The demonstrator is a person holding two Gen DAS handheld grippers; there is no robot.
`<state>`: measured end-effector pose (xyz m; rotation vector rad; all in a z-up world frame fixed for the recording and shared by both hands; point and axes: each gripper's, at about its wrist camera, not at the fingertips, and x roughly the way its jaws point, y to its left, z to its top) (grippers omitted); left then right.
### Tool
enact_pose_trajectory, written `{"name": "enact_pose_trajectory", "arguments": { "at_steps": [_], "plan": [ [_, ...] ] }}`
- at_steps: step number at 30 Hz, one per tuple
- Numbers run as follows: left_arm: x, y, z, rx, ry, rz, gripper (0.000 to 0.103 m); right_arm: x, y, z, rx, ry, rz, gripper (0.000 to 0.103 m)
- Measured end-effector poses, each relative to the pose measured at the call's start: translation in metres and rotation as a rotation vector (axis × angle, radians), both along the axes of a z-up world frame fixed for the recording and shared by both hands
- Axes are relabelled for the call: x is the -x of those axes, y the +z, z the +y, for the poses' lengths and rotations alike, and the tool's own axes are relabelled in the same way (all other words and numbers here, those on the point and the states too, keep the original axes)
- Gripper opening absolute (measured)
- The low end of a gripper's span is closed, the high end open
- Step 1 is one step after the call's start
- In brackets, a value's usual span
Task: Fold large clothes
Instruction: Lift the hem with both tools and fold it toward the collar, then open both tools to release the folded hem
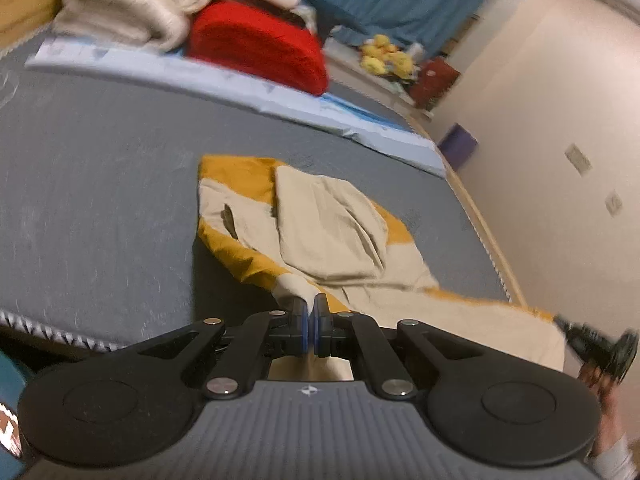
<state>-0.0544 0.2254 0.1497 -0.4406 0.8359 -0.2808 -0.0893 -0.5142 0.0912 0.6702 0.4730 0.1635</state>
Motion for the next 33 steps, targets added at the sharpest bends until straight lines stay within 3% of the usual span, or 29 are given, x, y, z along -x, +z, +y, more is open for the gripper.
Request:
{"name": "enact_pose_trajectory", "arguments": {
  "at_steps": [5,9,12,13,14,16,17,19,21,22,25,29,33],
  "plan": [
    [-0.076,-0.045,0.020,0.030,0.061,0.072,0.002,-0.068,-0.008,0.013,0.051,0.000,0.053,0.000],
    [-0.167,-0.106,0.035,0.108,0.120,0.171,0.003,-0.177,-0.037,0.012,-0.020,-0.018,0.200,0.000],
    [-0.228,-0.147,0.046,0.110,0.189,0.247,0.013,-0.240,-0.056,0.019,-0.018,-0.018,0.256,0.008],
    [-0.241,-0.157,0.053,0.110,0.224,0.267,0.022,-0.258,-0.062,0.021,-0.018,-0.031,0.263,0.013],
    [-0.249,-0.165,0.061,0.117,0.265,0.279,0.042,-0.269,-0.066,0.021,-0.009,-0.047,0.259,0.016],
    [-0.256,-0.178,0.078,0.151,0.346,0.300,0.063,-0.282,-0.074,0.023,0.054,-0.085,0.260,0.020],
    [-0.255,-0.184,0.084,0.165,0.379,0.317,0.063,-0.287,-0.079,0.023,0.079,-0.089,0.261,0.024],
    [-0.255,-0.186,0.087,0.114,0.402,0.346,0.063,-0.292,-0.097,0.027,0.105,-0.054,0.275,0.024],
    [-0.258,-0.184,0.084,0.034,0.356,0.331,0.064,-0.300,-0.113,0.033,0.139,-0.012,0.354,0.027],
    [-0.260,-0.185,0.080,0.012,0.330,0.325,0.063,-0.301,-0.115,0.036,0.151,-0.001,0.346,0.029],
    [-0.259,-0.191,0.070,-0.024,0.291,0.304,0.063,-0.304,-0.128,0.048,0.221,0.033,0.345,0.048],
    [-0.264,-0.194,0.056,-0.075,0.278,0.271,0.064,-0.316,-0.153,0.057,0.257,0.076,0.449,0.048],
    [-0.278,-0.198,0.031,-0.107,0.264,0.233,0.064,-0.322,-0.158,0.063,0.303,0.095,0.449,0.051]
  ]
}}
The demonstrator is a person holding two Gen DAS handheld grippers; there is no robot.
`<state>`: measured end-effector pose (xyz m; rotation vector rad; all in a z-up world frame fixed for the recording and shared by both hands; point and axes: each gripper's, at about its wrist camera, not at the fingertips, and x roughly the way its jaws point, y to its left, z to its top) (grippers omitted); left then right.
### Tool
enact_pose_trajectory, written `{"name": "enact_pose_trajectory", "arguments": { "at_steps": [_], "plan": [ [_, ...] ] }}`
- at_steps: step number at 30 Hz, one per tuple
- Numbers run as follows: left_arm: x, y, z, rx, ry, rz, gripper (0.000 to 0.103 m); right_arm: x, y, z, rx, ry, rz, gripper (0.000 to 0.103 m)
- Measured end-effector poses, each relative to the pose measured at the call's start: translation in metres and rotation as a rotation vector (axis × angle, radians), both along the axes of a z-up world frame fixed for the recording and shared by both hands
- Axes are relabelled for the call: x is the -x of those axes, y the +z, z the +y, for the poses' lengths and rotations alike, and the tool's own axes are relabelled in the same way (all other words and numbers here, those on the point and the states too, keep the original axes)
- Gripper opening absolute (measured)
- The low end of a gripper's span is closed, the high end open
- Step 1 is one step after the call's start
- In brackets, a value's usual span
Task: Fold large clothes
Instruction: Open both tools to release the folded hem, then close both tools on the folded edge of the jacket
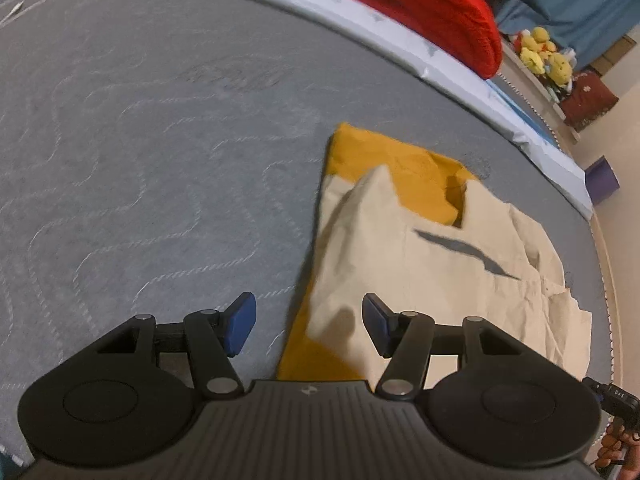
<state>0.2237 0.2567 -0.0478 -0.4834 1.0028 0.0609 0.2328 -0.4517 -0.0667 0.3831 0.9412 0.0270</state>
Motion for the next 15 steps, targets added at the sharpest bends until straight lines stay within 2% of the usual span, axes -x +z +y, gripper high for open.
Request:
{"name": "enact_pose_trajectory", "arguments": {
  "at_steps": [6,9,11,12,13,14,15],
  "plan": [
    [-0.023,-0.010,-0.021,-0.064,-0.026,0.005,0.064,-0.009,-0.005,0.009,0.036,0.002,-0.011,0.050],
    [-0.032,-0.017,-0.028,-0.093,-0.040,0.008,0.060,-0.012,-0.008,0.011,0.066,0.017,-0.018,0.039],
    [-0.036,-0.021,-0.032,-0.109,-0.065,0.017,0.046,-0.012,-0.008,0.011,0.078,0.023,-0.024,0.020],
    [-0.037,-0.021,-0.032,-0.110,-0.081,0.020,0.034,-0.012,-0.007,0.011,0.084,0.028,-0.030,0.016],
    [-0.038,-0.022,-0.034,-0.108,-0.096,0.024,0.028,-0.012,-0.006,0.011,0.087,0.034,-0.038,0.012],
    [-0.038,-0.021,-0.035,-0.114,-0.105,0.022,0.021,-0.011,-0.004,0.012,0.097,0.039,-0.048,0.003],
    [-0.039,-0.020,-0.036,-0.123,-0.111,0.019,0.015,-0.011,-0.002,0.012,0.111,0.044,-0.059,0.003]
  ]
}}
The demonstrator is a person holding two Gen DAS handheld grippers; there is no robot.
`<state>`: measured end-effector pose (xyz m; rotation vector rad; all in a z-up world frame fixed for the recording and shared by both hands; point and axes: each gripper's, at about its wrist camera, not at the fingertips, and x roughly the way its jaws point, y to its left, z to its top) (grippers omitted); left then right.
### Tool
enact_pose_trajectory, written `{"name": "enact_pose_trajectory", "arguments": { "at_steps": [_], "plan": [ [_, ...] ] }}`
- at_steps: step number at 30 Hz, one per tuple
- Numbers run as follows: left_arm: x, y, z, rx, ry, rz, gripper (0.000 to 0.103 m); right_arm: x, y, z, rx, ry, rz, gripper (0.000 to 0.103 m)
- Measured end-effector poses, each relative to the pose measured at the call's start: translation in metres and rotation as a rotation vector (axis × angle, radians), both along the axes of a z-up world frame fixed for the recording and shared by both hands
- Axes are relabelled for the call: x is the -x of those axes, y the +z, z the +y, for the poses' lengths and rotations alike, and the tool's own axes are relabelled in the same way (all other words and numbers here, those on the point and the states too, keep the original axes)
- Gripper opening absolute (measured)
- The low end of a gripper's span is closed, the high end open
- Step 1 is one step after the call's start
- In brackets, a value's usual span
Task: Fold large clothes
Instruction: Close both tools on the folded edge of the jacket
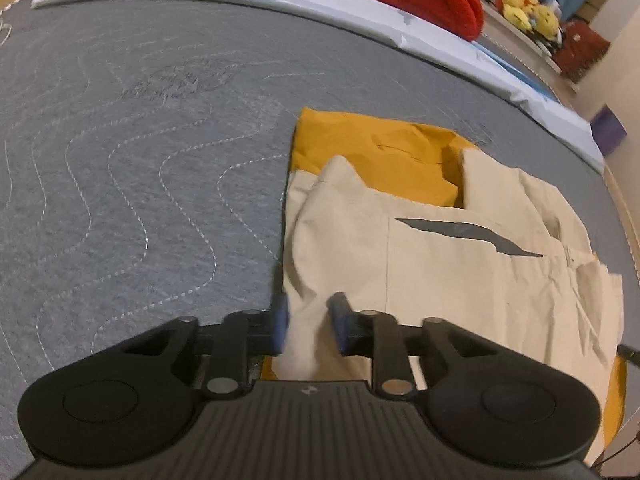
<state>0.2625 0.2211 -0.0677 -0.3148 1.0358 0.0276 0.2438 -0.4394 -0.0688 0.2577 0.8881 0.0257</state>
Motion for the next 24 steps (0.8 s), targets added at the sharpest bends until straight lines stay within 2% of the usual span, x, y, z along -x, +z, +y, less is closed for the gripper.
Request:
{"name": "enact_pose_trajectory", "arguments": {
  "at_steps": [1,3,9,14,17,19,21,22,23,24],
  "plan": [
    [0.000,0.003,0.000,-0.001,-0.003,-0.007,0.007,0.001,0.003,0.000,0.006,0.007,-0.018,0.002],
    [0.003,0.013,0.003,0.013,0.011,-0.044,0.004,0.006,0.013,-0.001,0.004,0.009,-0.071,0.001],
    [0.014,0.047,0.004,-0.013,0.028,-0.206,0.002,0.021,0.049,-0.007,0.000,-0.015,-0.277,0.000],
    [0.011,0.068,0.005,-0.024,0.082,-0.348,0.002,0.022,0.075,-0.001,0.018,-0.054,-0.455,0.000],
    [0.000,0.072,0.004,-0.024,0.111,-0.373,0.002,0.010,0.079,0.005,0.038,-0.091,-0.484,0.000],
    [-0.012,0.068,0.005,0.008,0.127,-0.352,0.004,-0.005,0.072,0.009,0.057,-0.125,-0.451,0.001],
    [-0.025,0.059,0.009,0.026,0.136,-0.316,0.017,-0.020,0.063,0.016,0.106,-0.154,-0.381,0.010],
    [-0.030,0.053,0.009,0.019,0.142,-0.276,0.048,-0.025,0.058,0.018,0.123,-0.163,-0.346,0.013],
    [-0.034,0.045,0.011,0.013,0.143,-0.228,0.068,-0.029,0.052,0.018,0.123,-0.161,-0.302,0.023],
    [-0.034,0.038,0.014,0.010,0.140,-0.191,0.068,-0.032,0.046,0.018,0.114,-0.156,-0.264,0.028]
  ]
}}
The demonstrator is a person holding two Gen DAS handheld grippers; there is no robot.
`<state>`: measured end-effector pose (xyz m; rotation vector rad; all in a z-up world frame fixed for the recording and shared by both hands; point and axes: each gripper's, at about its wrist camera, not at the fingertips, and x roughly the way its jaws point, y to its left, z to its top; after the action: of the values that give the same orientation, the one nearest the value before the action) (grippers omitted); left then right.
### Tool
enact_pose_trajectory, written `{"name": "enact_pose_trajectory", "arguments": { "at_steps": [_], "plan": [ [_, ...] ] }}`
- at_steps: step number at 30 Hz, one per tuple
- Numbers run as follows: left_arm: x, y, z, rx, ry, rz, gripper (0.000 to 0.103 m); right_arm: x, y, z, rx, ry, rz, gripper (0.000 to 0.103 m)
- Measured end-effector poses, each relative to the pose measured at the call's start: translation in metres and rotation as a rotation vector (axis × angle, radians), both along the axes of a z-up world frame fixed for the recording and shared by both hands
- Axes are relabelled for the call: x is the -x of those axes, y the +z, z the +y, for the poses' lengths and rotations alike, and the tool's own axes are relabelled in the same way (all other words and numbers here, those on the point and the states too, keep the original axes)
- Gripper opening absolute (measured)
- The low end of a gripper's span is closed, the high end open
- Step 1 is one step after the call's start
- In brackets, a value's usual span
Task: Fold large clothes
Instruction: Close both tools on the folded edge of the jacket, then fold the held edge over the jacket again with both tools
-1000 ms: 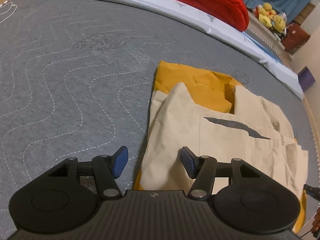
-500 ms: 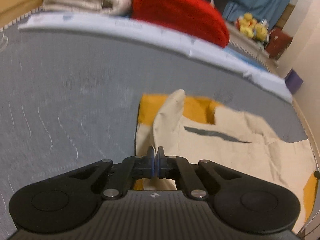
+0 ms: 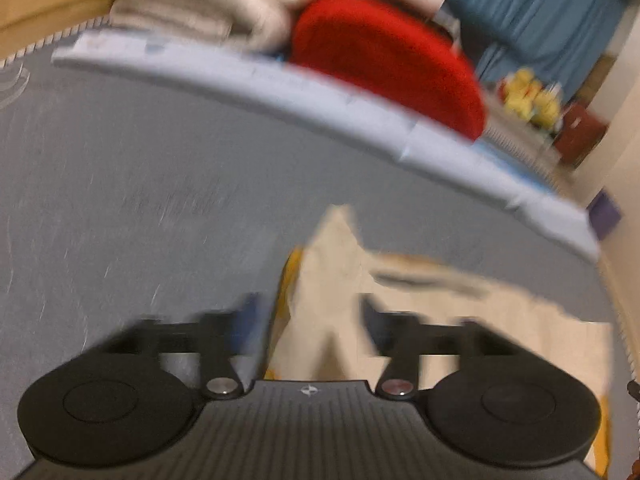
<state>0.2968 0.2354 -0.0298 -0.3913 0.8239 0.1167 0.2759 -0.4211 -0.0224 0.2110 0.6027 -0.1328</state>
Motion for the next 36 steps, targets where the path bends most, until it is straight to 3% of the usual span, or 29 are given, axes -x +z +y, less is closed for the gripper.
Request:
{"name": "enact_pose_trajectory", "arguments": {
  "at_steps": [2,6,9,11,12,14,15,18,21,24,25,28,30,32,33,34,36],
  "plan": [
    [0.003,-0.012,0.005,0.005,-0.020,0.082,0.067,-0.002,-0.010,0.000,-0.023,0.019,0.075,0.040],
    [0.015,-0.024,0.020,0.053,-0.052,0.133,0.067,-0.005,-0.034,0.000,-0.044,0.082,0.285,0.043],
    [0.018,-0.034,0.024,0.061,-0.074,0.165,0.063,0.001,-0.039,0.002,-0.056,0.078,0.310,0.043],
    [0.018,-0.041,0.024,0.055,-0.078,0.180,0.042,0.004,-0.038,0.002,-0.059,0.084,0.302,0.038],
    [0.017,-0.043,0.021,0.054,-0.081,0.184,0.035,0.005,-0.039,0.004,-0.054,0.085,0.298,0.031],
    [0.012,-0.045,0.016,0.065,-0.098,0.180,0.006,0.006,-0.038,0.005,-0.051,0.091,0.289,0.009],
    [0.011,-0.044,0.013,0.062,-0.109,0.171,0.000,0.007,-0.038,0.006,-0.051,0.095,0.281,0.007],
    [0.012,-0.031,0.010,0.009,-0.091,0.096,0.000,0.010,-0.028,0.008,-0.044,0.099,0.213,0.001],
    [0.019,-0.011,0.020,0.026,-0.015,-0.032,0.000,0.016,-0.005,-0.002,-0.070,0.046,0.046,0.000],
    [0.025,0.001,0.030,-0.017,0.079,-0.105,0.000,0.022,0.010,-0.001,-0.060,0.013,-0.077,0.000],
    [0.024,-0.001,0.032,-0.009,0.091,-0.088,0.000,0.020,0.008,0.001,-0.051,0.011,-0.065,0.001],
    [0.020,-0.013,0.027,0.047,0.032,-0.009,0.000,0.002,-0.016,0.001,-0.103,0.013,0.105,0.008],
    [0.021,-0.012,0.017,0.030,-0.022,-0.010,0.000,-0.003,-0.030,-0.001,-0.092,-0.002,0.198,0.013],
    [0.021,-0.015,0.011,0.056,-0.078,0.008,0.011,-0.001,-0.035,-0.003,-0.090,-0.009,0.230,0.030],
    [0.023,-0.018,0.011,0.072,-0.098,0.031,0.018,0.001,-0.036,-0.005,-0.104,-0.009,0.239,0.032],
    [0.021,-0.023,0.008,0.067,-0.109,0.061,0.032,0.002,-0.038,-0.007,-0.122,-0.003,0.251,0.034],
    [0.017,-0.033,-0.001,0.004,-0.112,0.118,0.038,0.006,-0.042,-0.008,-0.146,0.006,0.278,0.034]
  ]
}}
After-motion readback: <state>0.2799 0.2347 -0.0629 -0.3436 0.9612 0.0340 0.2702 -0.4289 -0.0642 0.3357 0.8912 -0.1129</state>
